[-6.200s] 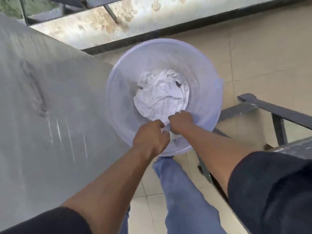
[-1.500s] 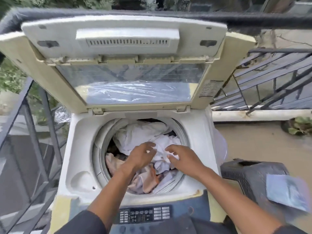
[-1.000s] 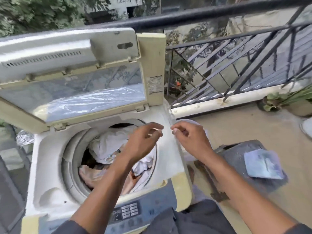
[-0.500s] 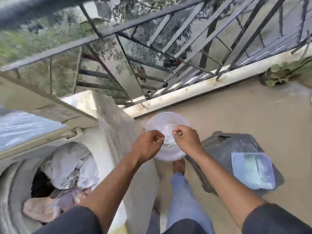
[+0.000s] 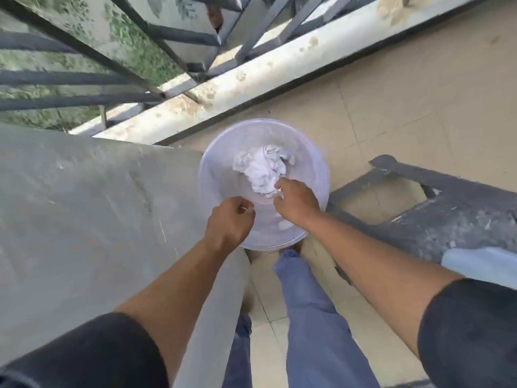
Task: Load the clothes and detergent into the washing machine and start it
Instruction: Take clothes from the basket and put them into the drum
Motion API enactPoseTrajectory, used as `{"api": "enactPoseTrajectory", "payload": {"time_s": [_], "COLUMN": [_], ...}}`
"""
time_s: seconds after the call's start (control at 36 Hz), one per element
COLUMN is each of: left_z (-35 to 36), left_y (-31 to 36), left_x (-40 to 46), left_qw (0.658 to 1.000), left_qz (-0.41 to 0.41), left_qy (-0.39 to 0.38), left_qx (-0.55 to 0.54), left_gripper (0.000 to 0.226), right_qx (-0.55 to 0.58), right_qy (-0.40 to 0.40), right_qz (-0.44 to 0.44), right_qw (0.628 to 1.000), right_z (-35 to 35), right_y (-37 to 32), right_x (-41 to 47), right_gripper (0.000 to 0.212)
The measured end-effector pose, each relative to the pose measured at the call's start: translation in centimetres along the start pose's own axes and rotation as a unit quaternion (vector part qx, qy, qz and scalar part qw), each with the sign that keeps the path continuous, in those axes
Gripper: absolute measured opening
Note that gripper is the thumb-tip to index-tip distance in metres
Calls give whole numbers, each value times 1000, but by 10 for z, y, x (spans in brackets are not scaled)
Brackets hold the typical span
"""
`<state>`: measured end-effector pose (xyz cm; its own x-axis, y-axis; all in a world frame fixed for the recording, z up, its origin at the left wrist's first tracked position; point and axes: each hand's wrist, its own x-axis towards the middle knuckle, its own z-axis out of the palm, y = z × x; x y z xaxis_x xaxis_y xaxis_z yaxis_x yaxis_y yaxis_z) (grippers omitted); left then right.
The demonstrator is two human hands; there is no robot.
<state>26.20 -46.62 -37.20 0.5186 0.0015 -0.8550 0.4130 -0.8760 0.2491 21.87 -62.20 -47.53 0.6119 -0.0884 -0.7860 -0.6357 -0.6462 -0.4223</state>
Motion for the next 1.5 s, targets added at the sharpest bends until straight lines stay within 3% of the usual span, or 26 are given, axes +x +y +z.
{"api": "enactPoseTrajectory", "payload": {"time_s": [0.14,0.25,0.39,0.61,0.78,0.92,1.0,1.11,1.22,1.31,1.5], "left_z": [25,41,53,50,38,23,10,-16,-45,-76,-155], "left_y": [-15,-20,-28,-46,-37,-19,-7,12,32,47,72], "left_x": [56,81,99,115,103,69,40,-11,-65,-111,-212], "left_qw": [999,998,998,999,996,998,998,989,980,981,970], "left_qz": [-15,-11,4,-27,-59,-60,-41,0,33,52,212], "left_qy": [27,37,30,28,29,14,0,-3,27,58,114], "left_qx": [-31,-47,-49,-34,-57,-16,46,149,193,179,28], "left_gripper": [24,23,21,18,19,23,20,52,42,41,37], "right_qx": [-28,-6,-35,4,-17,21,75,119,160,186,175], "right_qy": [-92,-85,-99,-47,28,103,73,40,37,40,111], "right_qz": [13,72,133,140,80,9,-47,-109,-151,-187,-234], "right_qw": [995,994,986,989,996,994,993,986,975,964,950], "right_z": [46,79,101,100,76,43,14,-42,-98,-140,-208], "right_y": [17,34,49,60,37,2,-25,-63,-95,-118,-154], "right_x": [81,136,180,198,144,71,21,-48,-112,-157,-249], "right_gripper": [58,64,89,42,16,37,38,42,34,36,43]}}
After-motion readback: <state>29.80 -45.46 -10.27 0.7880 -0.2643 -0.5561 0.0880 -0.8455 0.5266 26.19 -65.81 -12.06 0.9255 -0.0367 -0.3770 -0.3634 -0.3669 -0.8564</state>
